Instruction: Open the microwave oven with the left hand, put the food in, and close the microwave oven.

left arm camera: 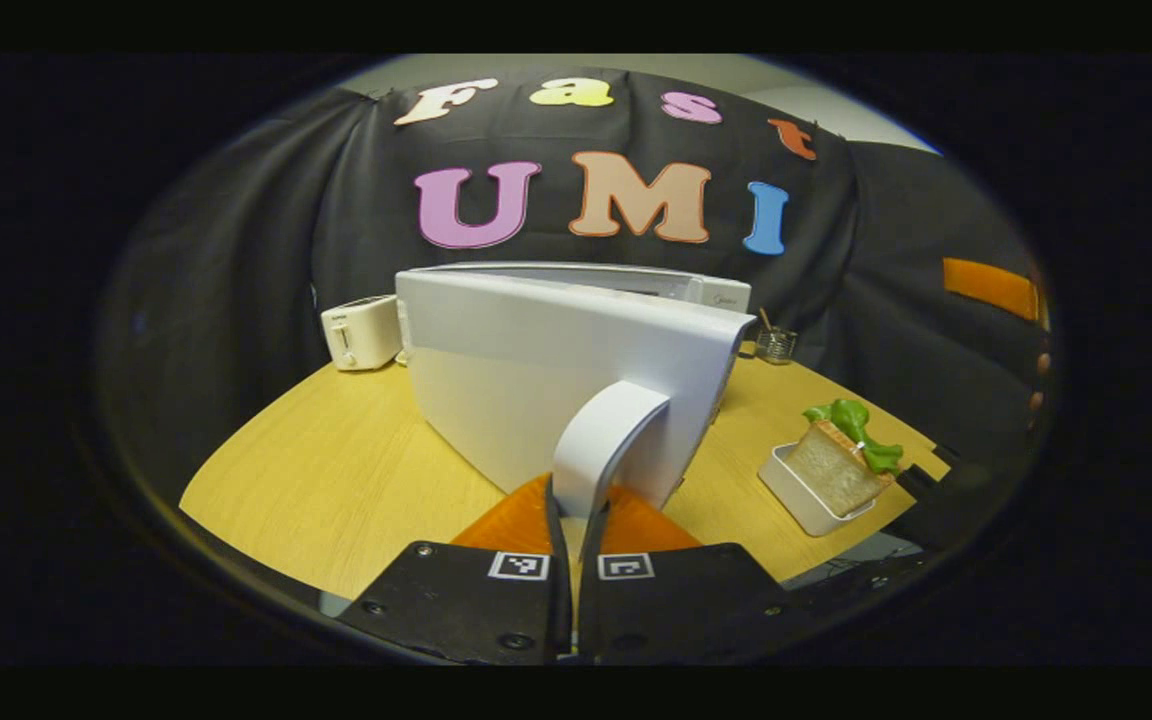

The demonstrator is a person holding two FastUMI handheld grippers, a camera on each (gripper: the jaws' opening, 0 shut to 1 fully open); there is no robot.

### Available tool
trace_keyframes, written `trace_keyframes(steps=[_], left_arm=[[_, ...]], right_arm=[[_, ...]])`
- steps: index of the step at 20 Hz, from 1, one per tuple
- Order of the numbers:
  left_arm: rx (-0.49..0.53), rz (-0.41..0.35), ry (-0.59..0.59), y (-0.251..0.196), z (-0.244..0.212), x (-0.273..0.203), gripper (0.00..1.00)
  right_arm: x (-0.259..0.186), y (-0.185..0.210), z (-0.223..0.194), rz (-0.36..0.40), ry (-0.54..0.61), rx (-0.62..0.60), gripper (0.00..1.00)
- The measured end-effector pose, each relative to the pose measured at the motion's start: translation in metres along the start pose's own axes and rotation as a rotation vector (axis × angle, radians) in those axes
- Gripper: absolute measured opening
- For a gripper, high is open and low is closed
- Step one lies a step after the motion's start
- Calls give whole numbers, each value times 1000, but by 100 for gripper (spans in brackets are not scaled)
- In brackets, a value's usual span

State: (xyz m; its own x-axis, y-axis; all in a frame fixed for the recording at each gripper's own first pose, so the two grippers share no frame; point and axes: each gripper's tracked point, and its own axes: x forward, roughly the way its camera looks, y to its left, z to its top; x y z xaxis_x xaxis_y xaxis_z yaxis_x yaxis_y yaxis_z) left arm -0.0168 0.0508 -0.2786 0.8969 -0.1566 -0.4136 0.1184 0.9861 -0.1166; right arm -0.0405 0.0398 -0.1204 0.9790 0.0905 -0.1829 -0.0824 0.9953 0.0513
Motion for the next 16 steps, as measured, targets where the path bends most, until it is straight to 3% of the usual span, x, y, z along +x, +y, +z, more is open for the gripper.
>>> trace_keyframes(steps=[1,4,5,16], left_arm=[[-3,6,0,5,-1,-3,6],[-5,15,-5,17,-6,-11,1],[-3,20,-4,21,-6,-14,7],[-35,108,12,73,-15,-36,4]], right_arm=[[1,3,-11,1,21,-3,97],[1,11,-44,4,82,-14,100],[1,12,-57,3,106,-22,100],[5,17,-179,-14,359,-39,99]])
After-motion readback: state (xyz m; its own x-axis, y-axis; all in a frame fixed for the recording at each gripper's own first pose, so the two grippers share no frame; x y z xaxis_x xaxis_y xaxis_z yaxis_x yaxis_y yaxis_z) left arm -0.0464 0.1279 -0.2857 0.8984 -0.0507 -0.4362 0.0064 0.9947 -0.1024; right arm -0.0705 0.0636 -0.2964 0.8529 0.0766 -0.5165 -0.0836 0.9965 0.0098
